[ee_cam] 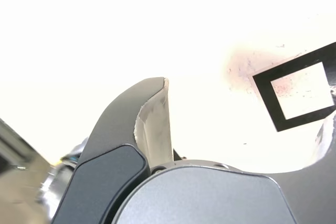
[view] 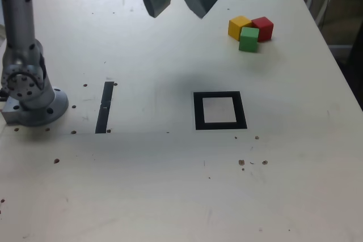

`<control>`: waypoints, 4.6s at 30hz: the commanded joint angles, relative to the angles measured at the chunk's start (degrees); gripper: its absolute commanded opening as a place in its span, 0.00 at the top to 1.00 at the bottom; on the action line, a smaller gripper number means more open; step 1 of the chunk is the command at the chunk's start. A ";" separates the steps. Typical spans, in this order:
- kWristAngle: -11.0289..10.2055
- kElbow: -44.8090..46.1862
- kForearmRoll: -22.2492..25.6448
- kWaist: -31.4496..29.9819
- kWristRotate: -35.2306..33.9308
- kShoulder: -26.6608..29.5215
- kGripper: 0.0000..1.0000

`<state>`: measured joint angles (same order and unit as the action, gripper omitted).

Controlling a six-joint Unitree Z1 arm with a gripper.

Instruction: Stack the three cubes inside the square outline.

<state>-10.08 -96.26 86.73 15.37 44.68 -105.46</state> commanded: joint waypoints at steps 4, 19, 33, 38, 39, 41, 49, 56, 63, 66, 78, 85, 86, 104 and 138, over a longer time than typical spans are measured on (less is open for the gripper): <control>-0.36 -14.82 2.29 1.85 5.63 -5.05 0.01; -0.78 -36.92 5.43 5.13 14.99 -18.53 0.03; -2.39 -43.94 0.84 8.35 27.26 -27.06 0.01; -2.14 -45.02 -2.39 9.97 33.84 -28.96 0.01; -1.96 -45.14 -2.84 10.18 35.49 -29.42 0.01; -1.42 -45.36 -3.63 10.55 39.02 -30.39 0.01; -0.03 -47.53 -5.16 11.20 47.94 -33.76 0.01; -0.85 -48.32 -6.60 11.02 50.82 -35.36 0.01; -2.82 -48.38 -7.03 11.08 51.89 -36.29 0.01; -3.05 -48.23 -6.19 10.91 51.80 -36.45 0.01; -5.37 -47.62 -2.08 8.90 51.60 -37.90 0.01; -5.31 -51.26 -2.30 8.57 51.56 -40.39 0.02; -5.30 -51.86 -2.35 8.50 51.56 -40.85 0.02; -5.30 -54.57 -2.66 8.33 51.56 -43.78 0.05; -2.56 -56.29 -1.71 9.49 53.41 -45.28 0.35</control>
<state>-12.86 -151.97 84.81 24.75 97.96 -150.51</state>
